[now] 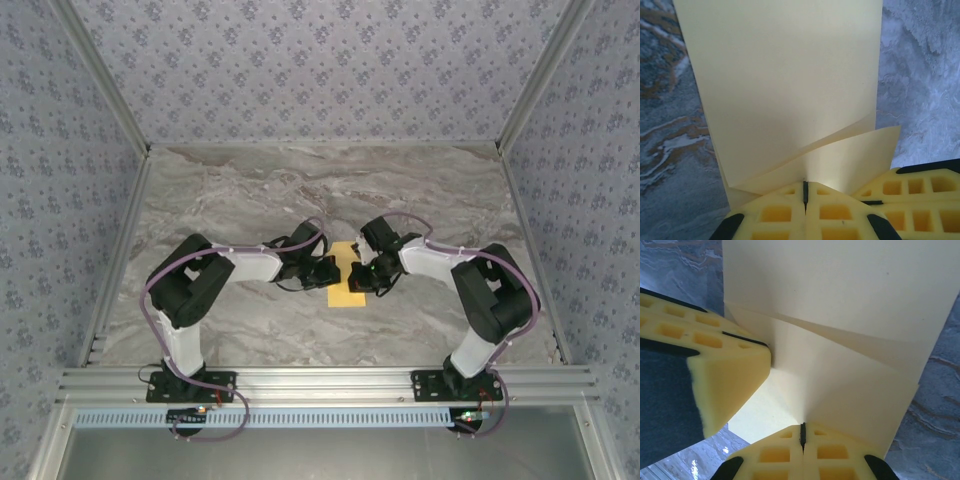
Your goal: Fold a paper plane with a square sheet of paper (pick it up from the middle)
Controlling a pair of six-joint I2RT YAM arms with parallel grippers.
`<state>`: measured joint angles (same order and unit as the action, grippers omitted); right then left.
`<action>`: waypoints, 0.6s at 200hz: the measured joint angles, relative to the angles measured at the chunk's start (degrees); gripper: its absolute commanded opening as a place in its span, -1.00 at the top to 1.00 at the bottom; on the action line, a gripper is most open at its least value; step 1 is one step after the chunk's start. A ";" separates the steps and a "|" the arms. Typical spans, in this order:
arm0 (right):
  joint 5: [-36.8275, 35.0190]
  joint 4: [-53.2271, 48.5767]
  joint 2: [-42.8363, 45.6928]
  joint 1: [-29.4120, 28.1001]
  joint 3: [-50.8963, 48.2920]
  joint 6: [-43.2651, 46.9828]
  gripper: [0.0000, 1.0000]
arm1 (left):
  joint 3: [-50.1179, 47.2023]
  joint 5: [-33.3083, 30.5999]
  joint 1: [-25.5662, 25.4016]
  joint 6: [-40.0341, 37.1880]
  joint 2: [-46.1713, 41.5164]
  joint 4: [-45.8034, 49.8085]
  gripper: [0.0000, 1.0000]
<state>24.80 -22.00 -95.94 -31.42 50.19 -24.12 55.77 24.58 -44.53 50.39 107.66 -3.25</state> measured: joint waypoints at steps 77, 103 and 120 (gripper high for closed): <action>-0.15 0.11 -0.83 0.04 0.00 0.00 1.00 | 1.75 -2.80 0.02 0.63 0.00 1.40 1.00; 0.07 0.20 -0.83 0.04 0.00 0.00 1.00 | 1.86 -3.02 0.02 0.63 0.55 2.47 1.00; 0.28 0.35 -0.83 0.04 0.04 0.00 1.00 | 1.95 -3.06 0.07 0.63 0.57 2.67 1.00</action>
<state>25.08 -21.65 -96.77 -31.38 50.24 -24.12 57.71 21.52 -44.47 51.03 108.22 -0.58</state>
